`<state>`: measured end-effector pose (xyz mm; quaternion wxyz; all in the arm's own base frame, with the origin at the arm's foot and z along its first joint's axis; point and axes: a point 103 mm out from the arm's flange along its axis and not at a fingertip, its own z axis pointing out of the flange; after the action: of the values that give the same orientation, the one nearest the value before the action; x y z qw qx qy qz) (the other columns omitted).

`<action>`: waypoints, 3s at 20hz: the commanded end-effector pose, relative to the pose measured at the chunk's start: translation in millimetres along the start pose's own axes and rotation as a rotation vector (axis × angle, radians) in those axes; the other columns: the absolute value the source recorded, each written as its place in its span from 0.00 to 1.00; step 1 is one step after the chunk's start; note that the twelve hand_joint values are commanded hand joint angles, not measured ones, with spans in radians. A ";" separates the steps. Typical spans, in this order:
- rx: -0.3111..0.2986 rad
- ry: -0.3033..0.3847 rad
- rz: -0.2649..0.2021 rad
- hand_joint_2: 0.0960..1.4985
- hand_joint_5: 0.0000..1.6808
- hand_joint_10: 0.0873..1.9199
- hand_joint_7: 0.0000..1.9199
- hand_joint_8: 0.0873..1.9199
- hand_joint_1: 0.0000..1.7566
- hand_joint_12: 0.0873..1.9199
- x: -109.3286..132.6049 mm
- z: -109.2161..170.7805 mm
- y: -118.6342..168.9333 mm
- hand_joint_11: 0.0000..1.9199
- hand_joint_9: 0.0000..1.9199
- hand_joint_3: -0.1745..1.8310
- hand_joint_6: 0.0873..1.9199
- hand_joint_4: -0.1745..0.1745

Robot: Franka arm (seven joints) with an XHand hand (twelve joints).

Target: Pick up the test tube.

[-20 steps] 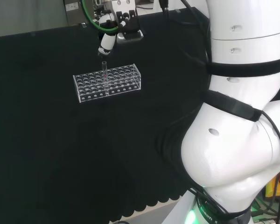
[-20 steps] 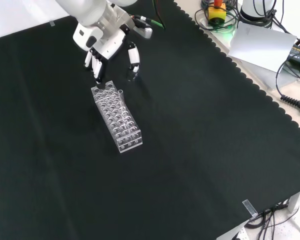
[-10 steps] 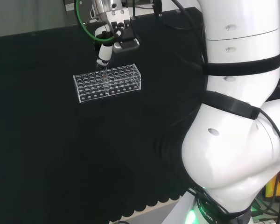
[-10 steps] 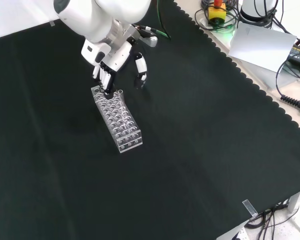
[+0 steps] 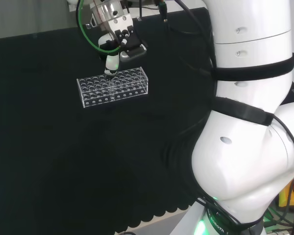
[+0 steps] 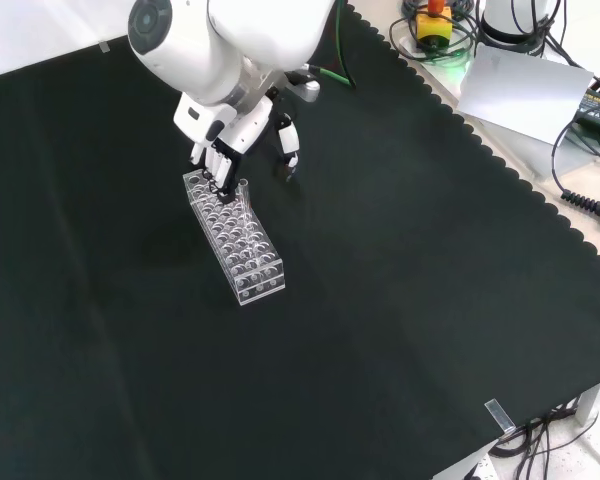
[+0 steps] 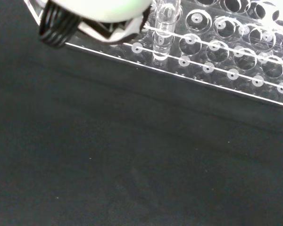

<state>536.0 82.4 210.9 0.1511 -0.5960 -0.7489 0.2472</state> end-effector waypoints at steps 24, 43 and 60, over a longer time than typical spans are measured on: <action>-0.019 -0.002 0.083 0.36 0.42 0.31 0.57 0.41 0.57 0.71 -13.8 12.5 35.5 0.24 0.48 0.44 0.32 0.12; -0.037 0.181 0.094 0.36 0.54 0.28 0.73 0.32 0.61 0.66 3.8 6.4 42.0 0.40 0.71 0.45 0.30 0.00; -0.248 0.341 0.210 0.40 0.82 0.33 0.90 0.20 0.71 0.42 3.5 -4.3 37.2 0.71 0.88 0.38 0.18 0.00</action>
<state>562.5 97.0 181.3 0.1692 -0.6918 -0.6927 0.1136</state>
